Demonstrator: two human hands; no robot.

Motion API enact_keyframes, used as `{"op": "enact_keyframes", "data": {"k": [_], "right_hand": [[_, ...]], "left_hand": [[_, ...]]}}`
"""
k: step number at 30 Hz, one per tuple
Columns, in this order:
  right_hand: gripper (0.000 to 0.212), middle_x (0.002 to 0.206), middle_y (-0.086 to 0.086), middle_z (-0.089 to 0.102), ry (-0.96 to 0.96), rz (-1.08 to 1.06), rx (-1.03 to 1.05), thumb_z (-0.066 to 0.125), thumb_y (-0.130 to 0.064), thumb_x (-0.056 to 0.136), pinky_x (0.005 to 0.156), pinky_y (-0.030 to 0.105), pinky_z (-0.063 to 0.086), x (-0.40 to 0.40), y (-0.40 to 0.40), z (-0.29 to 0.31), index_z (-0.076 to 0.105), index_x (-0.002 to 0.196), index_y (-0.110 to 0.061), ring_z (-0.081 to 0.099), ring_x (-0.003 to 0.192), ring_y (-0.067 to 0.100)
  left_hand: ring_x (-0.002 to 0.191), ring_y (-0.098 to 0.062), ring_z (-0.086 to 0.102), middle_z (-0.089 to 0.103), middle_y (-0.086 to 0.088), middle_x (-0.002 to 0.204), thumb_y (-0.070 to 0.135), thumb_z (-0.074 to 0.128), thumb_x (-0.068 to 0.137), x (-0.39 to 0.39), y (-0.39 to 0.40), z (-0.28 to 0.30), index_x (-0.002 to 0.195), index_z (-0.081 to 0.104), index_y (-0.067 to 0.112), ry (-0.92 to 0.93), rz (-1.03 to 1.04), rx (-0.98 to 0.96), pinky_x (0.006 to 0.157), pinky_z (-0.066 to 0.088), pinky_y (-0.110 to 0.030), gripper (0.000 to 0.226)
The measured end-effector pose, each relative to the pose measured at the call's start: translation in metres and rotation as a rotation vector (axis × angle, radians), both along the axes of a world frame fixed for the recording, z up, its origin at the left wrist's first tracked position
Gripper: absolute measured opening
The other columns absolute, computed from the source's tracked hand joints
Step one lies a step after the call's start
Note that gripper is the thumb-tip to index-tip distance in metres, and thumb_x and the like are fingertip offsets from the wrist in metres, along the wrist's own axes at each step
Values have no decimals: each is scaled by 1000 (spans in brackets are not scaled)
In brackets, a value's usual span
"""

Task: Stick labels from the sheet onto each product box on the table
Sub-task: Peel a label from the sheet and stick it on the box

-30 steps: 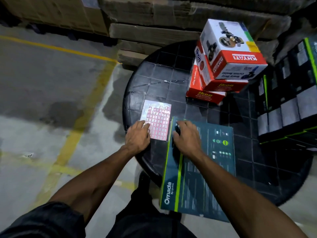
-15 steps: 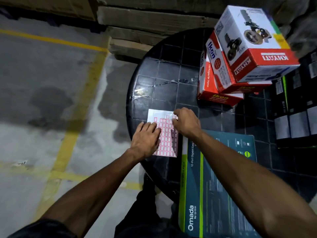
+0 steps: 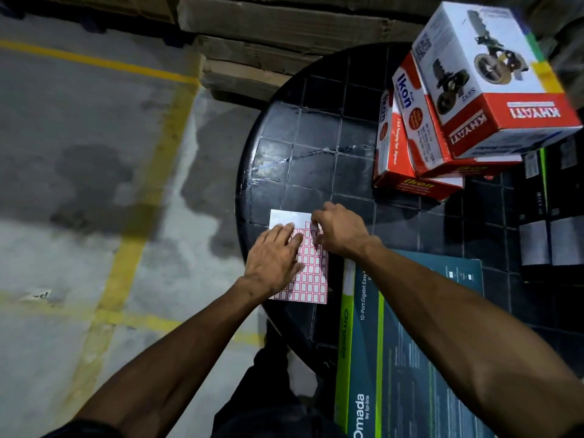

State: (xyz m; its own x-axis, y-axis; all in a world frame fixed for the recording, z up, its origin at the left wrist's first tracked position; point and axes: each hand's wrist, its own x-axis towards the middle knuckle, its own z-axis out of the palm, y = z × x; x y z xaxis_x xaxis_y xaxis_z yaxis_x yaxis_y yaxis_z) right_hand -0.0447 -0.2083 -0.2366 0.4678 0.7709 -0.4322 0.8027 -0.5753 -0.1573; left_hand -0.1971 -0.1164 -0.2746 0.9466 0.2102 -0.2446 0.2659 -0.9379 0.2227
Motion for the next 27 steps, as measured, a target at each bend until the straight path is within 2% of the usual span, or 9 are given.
{"op": "enact_keyframes", "data": {"k": [7,15,19,22,27], "right_hand": [[30,116,6,55,-9,63,34,65,-32,88,74,34,42,4,0,-5,60,114,-18,54,103,26],[21,109,8,57,-36,187,61,55,-23,93,76,37,42,0,-2,0,64,109,-14,54,102,28],[18,103,10,57,-67,238,76,52,-19,94,69,34,33,-1,-2,0,65,101,-10,55,96,29],[19,103,10,58,-82,241,68,50,-18,95,69,32,30,-3,-2,2,65,101,-8,56,96,29],[19,111,10,56,-23,184,55,50,-17,94,78,36,40,-2,-2,3,60,108,-9,54,103,28]], "left_hand": [[143,-27,24,28,-8,156,51,58,89,2,-1,-4,146,35,18,16,38,-69,116,25,-37,70],[147,-26,16,20,-6,160,51,54,92,3,-2,-4,151,26,18,55,51,-91,118,21,-38,73],[147,-26,15,19,-7,160,51,54,92,4,-3,-3,151,25,18,70,57,-97,119,20,-39,74],[147,-27,14,18,-7,161,51,53,93,4,-3,-3,152,24,18,71,53,-90,119,20,-38,73],[148,-27,14,17,-7,161,50,52,94,3,-3,1,152,24,17,73,45,-87,118,18,-37,72]]}}
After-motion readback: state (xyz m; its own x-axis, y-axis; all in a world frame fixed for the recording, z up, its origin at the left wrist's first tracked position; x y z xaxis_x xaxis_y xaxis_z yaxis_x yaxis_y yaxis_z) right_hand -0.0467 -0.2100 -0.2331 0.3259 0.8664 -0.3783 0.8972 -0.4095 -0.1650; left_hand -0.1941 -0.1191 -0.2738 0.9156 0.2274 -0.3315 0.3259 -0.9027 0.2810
